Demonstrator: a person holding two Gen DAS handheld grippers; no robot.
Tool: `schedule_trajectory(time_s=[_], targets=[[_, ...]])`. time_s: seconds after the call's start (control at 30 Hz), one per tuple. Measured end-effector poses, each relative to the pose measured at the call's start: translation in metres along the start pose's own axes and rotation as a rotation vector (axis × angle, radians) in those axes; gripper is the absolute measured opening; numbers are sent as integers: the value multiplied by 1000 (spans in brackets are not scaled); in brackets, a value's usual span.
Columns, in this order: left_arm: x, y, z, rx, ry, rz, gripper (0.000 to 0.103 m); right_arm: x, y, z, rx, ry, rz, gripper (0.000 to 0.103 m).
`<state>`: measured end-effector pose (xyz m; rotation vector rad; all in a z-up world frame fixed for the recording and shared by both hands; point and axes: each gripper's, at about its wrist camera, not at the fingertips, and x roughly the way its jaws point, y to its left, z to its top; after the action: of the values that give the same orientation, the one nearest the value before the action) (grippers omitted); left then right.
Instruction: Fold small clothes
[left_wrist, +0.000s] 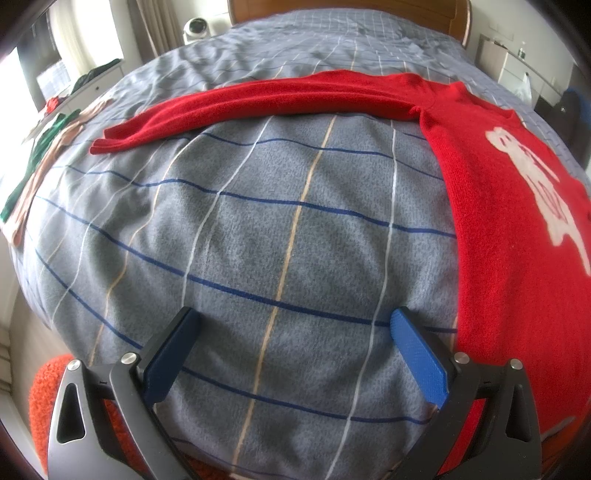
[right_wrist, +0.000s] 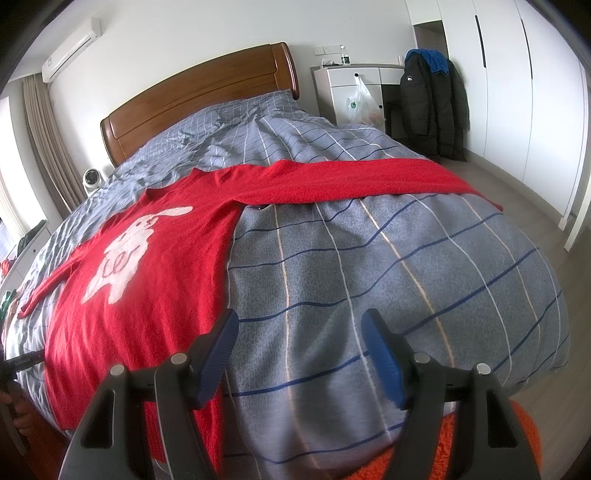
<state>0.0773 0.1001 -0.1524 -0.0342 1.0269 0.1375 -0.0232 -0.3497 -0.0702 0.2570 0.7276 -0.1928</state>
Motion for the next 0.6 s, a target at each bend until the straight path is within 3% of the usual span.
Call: schedule_trajectory(time_s=[0.6], targets=[[2,-1,-1,6,-3,-22,103,0,0,0,0,3,0,69]])
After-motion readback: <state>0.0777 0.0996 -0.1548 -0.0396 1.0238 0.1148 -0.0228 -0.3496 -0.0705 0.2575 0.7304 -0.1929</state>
